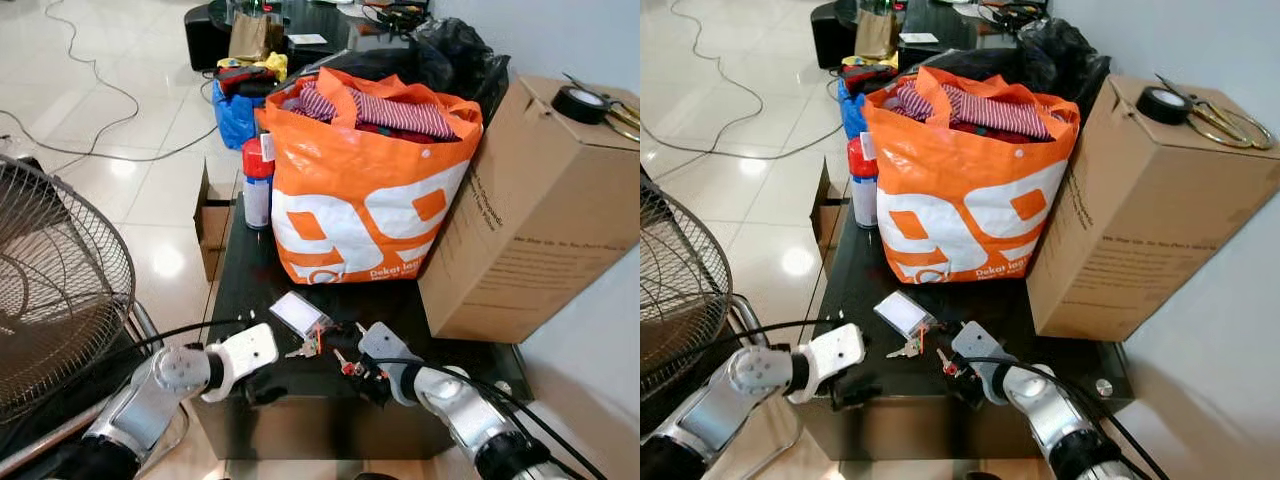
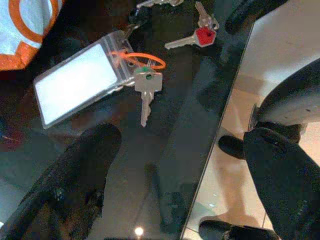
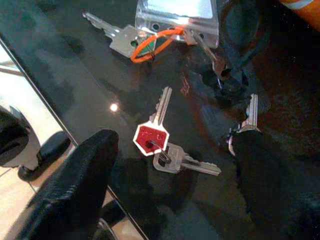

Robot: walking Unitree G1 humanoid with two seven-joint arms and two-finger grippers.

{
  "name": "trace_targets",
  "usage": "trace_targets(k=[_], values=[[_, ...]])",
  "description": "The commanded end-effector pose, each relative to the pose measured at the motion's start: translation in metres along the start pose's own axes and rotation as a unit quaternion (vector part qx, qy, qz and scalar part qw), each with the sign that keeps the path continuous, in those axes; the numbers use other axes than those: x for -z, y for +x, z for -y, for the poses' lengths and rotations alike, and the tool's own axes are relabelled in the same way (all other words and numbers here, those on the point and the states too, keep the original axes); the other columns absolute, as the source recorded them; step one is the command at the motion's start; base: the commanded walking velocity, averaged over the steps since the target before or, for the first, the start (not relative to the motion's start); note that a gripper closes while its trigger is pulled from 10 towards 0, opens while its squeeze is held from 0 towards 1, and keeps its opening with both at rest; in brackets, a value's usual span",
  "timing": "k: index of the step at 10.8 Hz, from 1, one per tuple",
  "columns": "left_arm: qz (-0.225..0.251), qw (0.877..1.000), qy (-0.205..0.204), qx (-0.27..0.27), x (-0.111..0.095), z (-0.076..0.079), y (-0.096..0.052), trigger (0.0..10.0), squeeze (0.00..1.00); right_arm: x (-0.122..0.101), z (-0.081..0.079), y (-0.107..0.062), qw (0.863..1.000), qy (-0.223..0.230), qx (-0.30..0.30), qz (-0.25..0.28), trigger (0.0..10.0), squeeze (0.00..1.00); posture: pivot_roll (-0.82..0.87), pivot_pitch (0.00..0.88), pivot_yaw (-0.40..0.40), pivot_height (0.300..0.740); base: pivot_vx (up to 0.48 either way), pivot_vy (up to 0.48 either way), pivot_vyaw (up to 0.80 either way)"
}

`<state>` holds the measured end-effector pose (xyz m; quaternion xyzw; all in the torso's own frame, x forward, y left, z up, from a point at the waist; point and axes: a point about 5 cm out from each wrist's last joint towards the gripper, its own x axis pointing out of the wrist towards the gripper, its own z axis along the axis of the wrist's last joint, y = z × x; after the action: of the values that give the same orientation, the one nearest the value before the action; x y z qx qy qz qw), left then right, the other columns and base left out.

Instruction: Hang keys on a hook

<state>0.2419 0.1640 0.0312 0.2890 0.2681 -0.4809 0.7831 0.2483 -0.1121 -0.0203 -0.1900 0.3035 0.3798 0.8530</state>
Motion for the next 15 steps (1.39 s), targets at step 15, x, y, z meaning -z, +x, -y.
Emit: trace_targets(k=[15], values=[[-0.004,1.000,-0.001,-0.004,-0.002,0.002,-0.014,10.0,0.00,0.001,-0.009,0.021,0.998,0.038,0.033,-0.032,0.0,0.00,-0.09,0.000,-0.157,0.740,0.000,0.000,0.00]])
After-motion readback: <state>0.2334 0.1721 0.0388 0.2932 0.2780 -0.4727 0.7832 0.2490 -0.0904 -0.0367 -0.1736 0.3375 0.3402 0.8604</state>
